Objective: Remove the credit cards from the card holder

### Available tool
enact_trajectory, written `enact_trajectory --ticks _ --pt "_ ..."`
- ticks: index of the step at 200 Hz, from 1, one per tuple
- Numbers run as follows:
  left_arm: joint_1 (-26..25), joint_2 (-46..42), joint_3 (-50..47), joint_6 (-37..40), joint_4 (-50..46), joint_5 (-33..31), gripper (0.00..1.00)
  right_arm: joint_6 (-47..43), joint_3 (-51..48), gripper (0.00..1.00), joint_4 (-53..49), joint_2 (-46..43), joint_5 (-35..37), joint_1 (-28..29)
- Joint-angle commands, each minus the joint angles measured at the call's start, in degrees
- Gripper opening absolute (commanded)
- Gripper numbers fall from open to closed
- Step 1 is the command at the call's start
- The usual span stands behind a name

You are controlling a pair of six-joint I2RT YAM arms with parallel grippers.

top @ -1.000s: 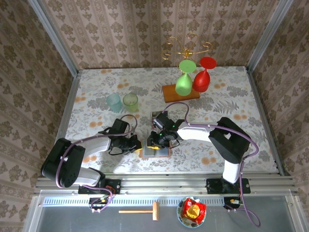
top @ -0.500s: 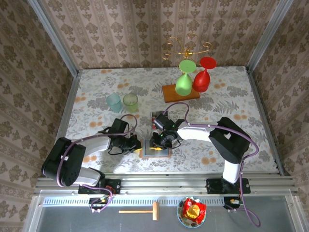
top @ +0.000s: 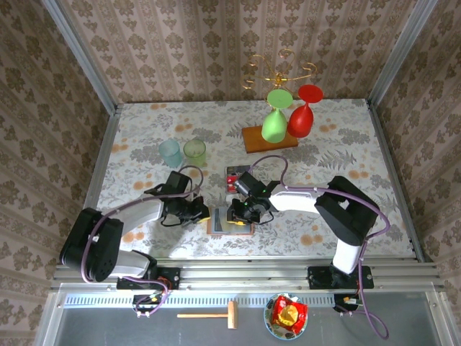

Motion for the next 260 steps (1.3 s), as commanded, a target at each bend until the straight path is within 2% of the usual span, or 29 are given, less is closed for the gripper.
enact_trajectory --ticks 1,54,93,132,182,198,260 --pt "-0.8 -1.7 2.0 -1.2 -1.5 0.1 0.06 0.8 -1.4 0.26 1.6 -1.0 -0.8 -0.6" --pt "-4.0 2.1 2.3 -4.9 3.6 1.3 0.1 1.1 -2.1 0.25 3.5 -0.7 -2.1 -1.0" --pt "-4.6 3.9 1.4 -7.4 9.2 3.5 0.13 1.1 -2.6 0.25 3.7 -0.9 -2.4 -1.0" --pt "-5.1 5.2 1.9 -7.8 10.3 4.6 0.14 1.5 -2.7 0.25 4.1 -2.0 -2.4 -1.0" --pt "-6.1 5.9 4.8 -6.8 8.7 4.7 0.17 -0.4 -2.6 0.29 -2.0 -9.3 2.6 -2.5" --pt "-6.9 7.1 6.2 -6.6 8.6 6.9 0.18 -1.3 -2.8 0.29 -4.4 -12.1 4.4 -3.5" --pt "-13.3 17.1 13.3 -6.7 10.2 8.3 0.23 -2.5 -6.1 0.3 -8.0 -20.9 7.4 -7.2"
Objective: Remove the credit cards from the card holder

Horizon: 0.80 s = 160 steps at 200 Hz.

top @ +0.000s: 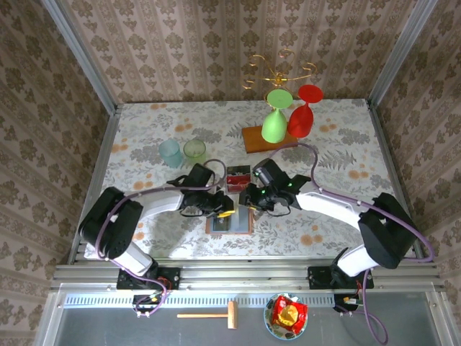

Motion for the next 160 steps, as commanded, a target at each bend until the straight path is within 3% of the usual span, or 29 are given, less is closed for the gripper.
enact_trajectory --ticks 1,58,93,121,160 --pt "-2.5 3.6 3.3 0.1 0.7 2.0 0.22 -1.0 -1.9 0.3 -3.5 -2.8 2.7 -0.9" --pt "-2.6 3.0 5.2 1.0 -0.6 0.8 0.23 0.7 -3.6 0.3 -0.3 -2.5 0.3 -1.0" --pt "1.2 -1.8 3.2 3.7 -4.8 -0.7 0.22 1.5 -2.5 0.28 2.1 0.6 -2.3 -0.3" --pt "4.5 -5.7 1.6 7.5 -10.7 -5.6 0.23 1.7 -0.2 0.27 3.5 4.3 -4.5 1.1" --pt "8.0 -8.1 -2.4 9.6 -12.9 -6.0 0.24 2.6 2.8 0.27 5.6 9.9 -7.0 3.3"
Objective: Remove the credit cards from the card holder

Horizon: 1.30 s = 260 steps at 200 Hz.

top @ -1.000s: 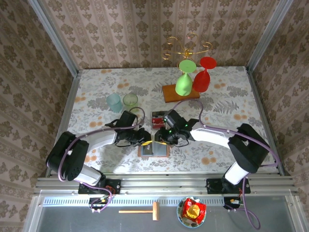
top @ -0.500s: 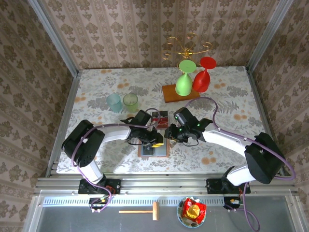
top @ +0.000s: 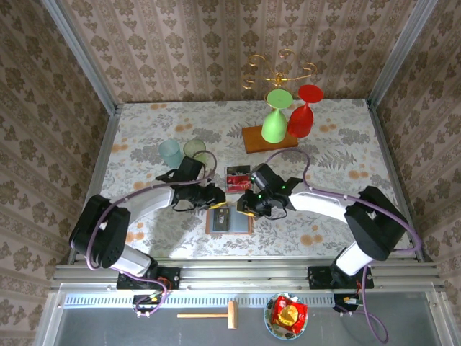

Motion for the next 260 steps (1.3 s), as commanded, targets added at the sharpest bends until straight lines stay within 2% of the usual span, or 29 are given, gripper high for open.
enact_trajectory --ticks 1,39,104,191,221,260 --pt "1.4 -0.9 -2.9 3.2 -4.5 -1.2 0.24 1.2 2.9 0.27 2.1 2.7 -2.8 1.2" --pt "1.7 -0.7 -5.9 2.5 -2.0 0.3 0.25 1.6 4.8 0.27 4.1 7.4 -5.1 2.3" --pt "1.7 -1.9 -7.7 2.3 -2.3 -0.9 0.26 2.3 6.2 0.26 6.2 11.4 -7.5 3.3" --pt "1.7 -0.8 -8.4 3.2 -3.4 -2.3 0.2 2.2 7.1 0.26 7.0 14.4 -8.1 3.5" --pt "1.8 -0.3 -8.6 3.6 -3.6 -2.8 0.19 1.2 7.4 0.26 5.2 15.1 -7.0 3.5" --pt "1.8 0.2 -8.7 3.9 -3.8 -2.8 0.18 -2.0 8.8 0.25 -1.9 14.3 -2.8 3.5"
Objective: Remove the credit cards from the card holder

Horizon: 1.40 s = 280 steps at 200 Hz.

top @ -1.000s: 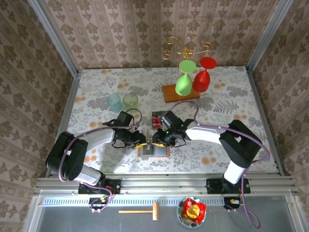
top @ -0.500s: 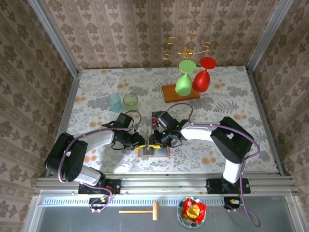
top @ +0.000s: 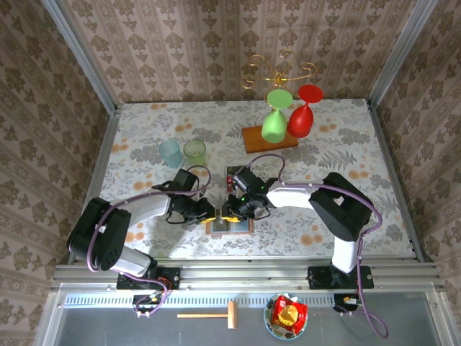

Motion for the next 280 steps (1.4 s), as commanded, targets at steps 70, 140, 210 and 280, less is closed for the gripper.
enact_trajectory --ticks 70,140,210,280 --pt "0.4 -0.1 -0.1 1.7 -2.9 -1.3 0.16 -2.4 1.0 0.24 -4.7 -2.3 3.0 0.4" --pt "-0.2 -3.7 3.8 1.4 -5.9 -0.3 0.12 -1.6 0.0 0.24 -3.7 -4.1 2.7 0.1" --pt "-2.2 3.1 2.4 0.3 -1.1 0.9 0.03 -2.4 -0.4 0.22 -5.3 -4.0 3.4 -0.7" --pt "-2.0 3.7 2.6 1.9 -3.7 -1.2 0.02 -2.5 -1.4 0.22 -4.7 -3.0 3.2 -1.3"
